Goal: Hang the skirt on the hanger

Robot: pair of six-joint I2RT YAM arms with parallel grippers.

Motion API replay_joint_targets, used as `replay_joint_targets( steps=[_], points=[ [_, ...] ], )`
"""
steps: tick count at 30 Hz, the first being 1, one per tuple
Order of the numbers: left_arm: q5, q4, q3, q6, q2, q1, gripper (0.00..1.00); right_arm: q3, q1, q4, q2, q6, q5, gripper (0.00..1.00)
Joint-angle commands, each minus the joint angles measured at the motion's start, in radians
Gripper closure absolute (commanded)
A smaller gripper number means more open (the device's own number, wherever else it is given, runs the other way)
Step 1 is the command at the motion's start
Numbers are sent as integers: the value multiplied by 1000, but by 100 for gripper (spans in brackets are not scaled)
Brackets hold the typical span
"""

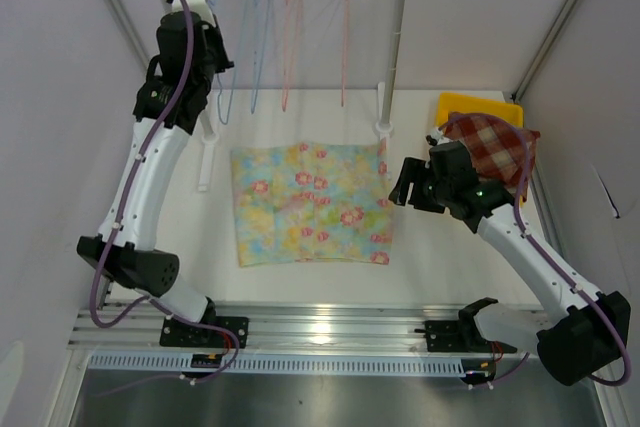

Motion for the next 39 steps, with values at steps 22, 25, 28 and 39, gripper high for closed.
replay_joint_targets(
  steps=[22,25,28,39],
  points=[
    [452,166,-1059,-79,-660,-66,100,-21,14,-22,-83,-35,40,30],
    [588,152,-1128,-26,-701,-100,100,-19,27,-27,-92,-32,40,30],
    [758,173,-1204,49,-780,-120,100,-9,56,-42,-109,-27,40,30],
    [934,213,-1269,67,-587,-352,100,-21,231,-88,-163,45,159,30]
  ],
)
